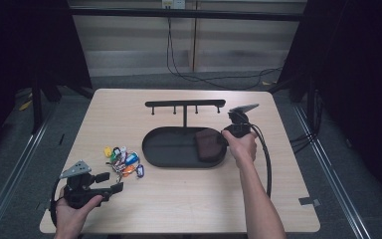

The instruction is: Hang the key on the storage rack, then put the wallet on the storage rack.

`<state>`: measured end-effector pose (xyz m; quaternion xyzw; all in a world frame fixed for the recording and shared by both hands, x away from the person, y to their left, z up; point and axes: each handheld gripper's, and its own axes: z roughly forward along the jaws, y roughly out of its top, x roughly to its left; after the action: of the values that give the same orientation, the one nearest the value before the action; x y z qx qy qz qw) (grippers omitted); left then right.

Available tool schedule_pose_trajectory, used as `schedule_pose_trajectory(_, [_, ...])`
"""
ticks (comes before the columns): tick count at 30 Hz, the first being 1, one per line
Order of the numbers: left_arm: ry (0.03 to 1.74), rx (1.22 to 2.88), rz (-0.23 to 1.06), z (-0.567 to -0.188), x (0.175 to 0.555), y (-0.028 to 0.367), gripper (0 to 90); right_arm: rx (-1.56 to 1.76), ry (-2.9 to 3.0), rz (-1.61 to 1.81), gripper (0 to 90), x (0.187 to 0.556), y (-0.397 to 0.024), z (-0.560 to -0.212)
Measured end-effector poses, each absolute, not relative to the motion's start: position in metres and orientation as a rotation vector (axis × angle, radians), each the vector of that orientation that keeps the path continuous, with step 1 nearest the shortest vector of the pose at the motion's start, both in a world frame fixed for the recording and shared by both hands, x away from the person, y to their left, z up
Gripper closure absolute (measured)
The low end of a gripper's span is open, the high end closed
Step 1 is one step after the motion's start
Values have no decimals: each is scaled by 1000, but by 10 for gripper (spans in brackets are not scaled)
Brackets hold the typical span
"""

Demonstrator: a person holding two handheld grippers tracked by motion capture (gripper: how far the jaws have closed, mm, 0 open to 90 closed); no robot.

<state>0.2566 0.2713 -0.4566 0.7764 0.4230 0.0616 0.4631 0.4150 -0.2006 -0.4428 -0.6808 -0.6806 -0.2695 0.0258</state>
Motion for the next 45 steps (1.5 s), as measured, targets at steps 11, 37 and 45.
schedule_pose_trajectory(11, [1039,1918,149,-457,258,271,264,-2095,-2253,-843,657,408,-196,-434])
schedule_pose_trajectory(37, [1061,1906,153,-458,258,273,283,-2010,-2482,-1157,206,339,-210,-425])
schedule_pose_trajectory(45, [1066,1907,160,-458,257,273,283,-2015,-2494,-1236,168,309,-224,-433])
